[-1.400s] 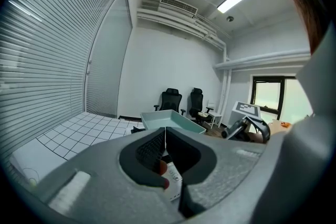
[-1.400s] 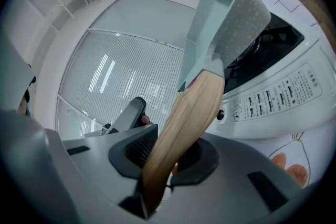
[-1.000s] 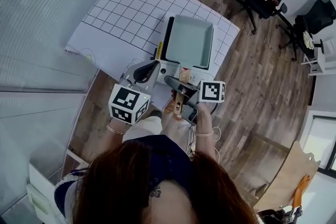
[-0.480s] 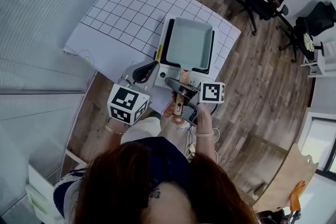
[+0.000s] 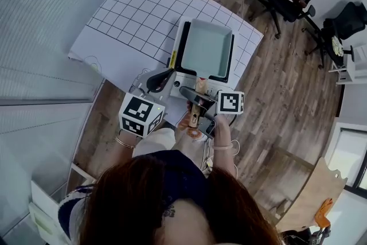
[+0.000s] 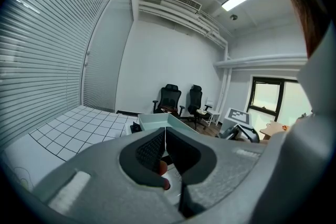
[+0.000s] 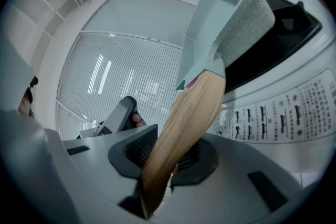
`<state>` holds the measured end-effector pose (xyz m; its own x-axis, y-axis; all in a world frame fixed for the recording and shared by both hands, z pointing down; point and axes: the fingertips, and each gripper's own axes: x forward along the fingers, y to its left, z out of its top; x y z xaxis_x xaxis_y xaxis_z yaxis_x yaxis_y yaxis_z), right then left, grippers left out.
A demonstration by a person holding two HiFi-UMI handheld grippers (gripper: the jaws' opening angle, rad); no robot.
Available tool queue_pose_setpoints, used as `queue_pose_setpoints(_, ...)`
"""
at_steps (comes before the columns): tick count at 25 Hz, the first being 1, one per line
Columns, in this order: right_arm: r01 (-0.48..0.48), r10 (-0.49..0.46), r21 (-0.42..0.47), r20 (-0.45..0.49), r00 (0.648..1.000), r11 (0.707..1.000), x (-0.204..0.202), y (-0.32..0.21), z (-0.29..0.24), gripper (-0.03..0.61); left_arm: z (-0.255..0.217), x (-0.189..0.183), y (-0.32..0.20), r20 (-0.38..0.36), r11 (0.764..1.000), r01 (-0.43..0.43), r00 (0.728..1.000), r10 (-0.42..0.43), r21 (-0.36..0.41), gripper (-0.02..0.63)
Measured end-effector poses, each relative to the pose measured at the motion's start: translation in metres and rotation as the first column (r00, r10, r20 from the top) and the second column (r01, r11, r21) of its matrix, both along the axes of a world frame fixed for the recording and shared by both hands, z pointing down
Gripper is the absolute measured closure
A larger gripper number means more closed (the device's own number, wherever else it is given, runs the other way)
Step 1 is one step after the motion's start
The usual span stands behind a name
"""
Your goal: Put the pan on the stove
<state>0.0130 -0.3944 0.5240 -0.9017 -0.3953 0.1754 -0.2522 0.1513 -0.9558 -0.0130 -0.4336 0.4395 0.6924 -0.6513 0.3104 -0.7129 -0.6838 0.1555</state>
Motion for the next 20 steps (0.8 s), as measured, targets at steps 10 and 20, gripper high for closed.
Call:
queue_pose_setpoints(10, -0.004, 0.004, 0.009, -0.005, 1.0, 1.0, 0.003, 0.0, 0.006, 0.485, -0.002, -0.002, -0.002, 0.0, 1.0, 0.007, 1.0, -0.007, 0.005, 0.598)
queue_pose_setpoints(20, -0.008, 0.007, 0.05, 0.022, 1.0, 0.999, 0.005, 0.001, 0.008, 0.479, -0.002, -0.005, 0.009, 0.005, 1.0, 0.012, 1.0, -0.012, 0.007, 0.598)
